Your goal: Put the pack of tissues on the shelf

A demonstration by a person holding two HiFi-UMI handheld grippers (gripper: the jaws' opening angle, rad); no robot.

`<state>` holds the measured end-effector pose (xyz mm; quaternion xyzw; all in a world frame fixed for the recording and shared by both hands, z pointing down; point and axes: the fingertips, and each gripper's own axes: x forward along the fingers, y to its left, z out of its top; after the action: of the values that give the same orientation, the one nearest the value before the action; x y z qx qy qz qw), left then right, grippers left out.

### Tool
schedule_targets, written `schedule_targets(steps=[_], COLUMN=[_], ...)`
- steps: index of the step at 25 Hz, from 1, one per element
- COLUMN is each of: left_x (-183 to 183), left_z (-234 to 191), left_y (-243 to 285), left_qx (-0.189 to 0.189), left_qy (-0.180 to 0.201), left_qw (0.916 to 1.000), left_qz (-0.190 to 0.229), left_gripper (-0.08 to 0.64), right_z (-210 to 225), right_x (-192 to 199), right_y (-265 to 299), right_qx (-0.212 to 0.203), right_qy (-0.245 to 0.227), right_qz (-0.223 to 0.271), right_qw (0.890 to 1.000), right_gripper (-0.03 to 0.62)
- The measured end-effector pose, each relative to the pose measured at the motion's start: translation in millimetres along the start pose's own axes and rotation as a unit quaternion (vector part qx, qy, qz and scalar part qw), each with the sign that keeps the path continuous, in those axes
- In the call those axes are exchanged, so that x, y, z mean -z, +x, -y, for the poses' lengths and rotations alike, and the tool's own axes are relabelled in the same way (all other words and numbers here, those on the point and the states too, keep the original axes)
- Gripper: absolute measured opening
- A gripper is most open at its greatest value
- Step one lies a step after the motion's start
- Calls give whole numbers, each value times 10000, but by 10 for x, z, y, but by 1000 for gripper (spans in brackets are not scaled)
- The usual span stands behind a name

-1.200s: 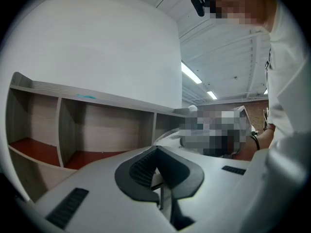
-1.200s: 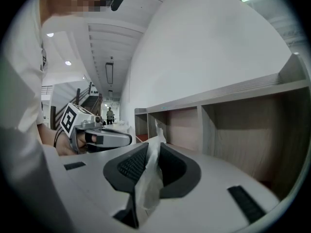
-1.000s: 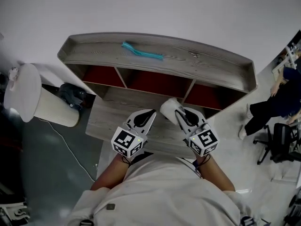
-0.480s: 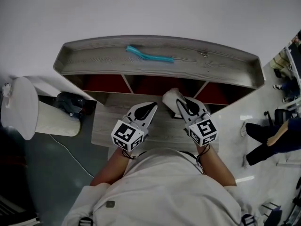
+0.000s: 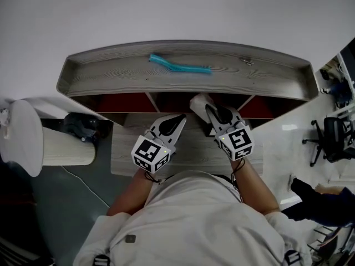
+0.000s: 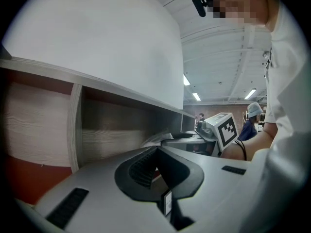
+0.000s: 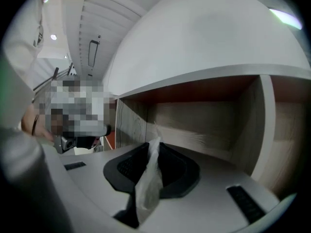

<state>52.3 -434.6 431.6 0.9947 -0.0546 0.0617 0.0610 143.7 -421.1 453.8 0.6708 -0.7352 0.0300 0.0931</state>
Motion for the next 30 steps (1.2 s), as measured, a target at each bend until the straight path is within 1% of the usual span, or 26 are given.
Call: schedule_targets(steps=[4,10,16,24,30], left_x=[13,30,68,105,101], left_z=[-110,-251,-301,-314,-278], left_y=[31,68,72,95,75], left_qx=[65,64,92,131,145], left_qy=[-178,-125,-170,-203,-183], left_qw=[9998,9999,9998,9997,9997], left_qz=[16,19,-22,-56,-54], left_gripper=[14,13,14,13,14], right_z=[60,163,223,254,243], right_x=[67,230,362,487,478], right_y=[167,370,518,629,637], right_qx=[99,277,391,389,363], right_qy=[-69,-45,-58,-125,-201], right_qz=[-126,-258,-423,-672,-681], right_qw=[9998,9993,9983,9969,9968], right_gripper=[75,75,75,77,83])
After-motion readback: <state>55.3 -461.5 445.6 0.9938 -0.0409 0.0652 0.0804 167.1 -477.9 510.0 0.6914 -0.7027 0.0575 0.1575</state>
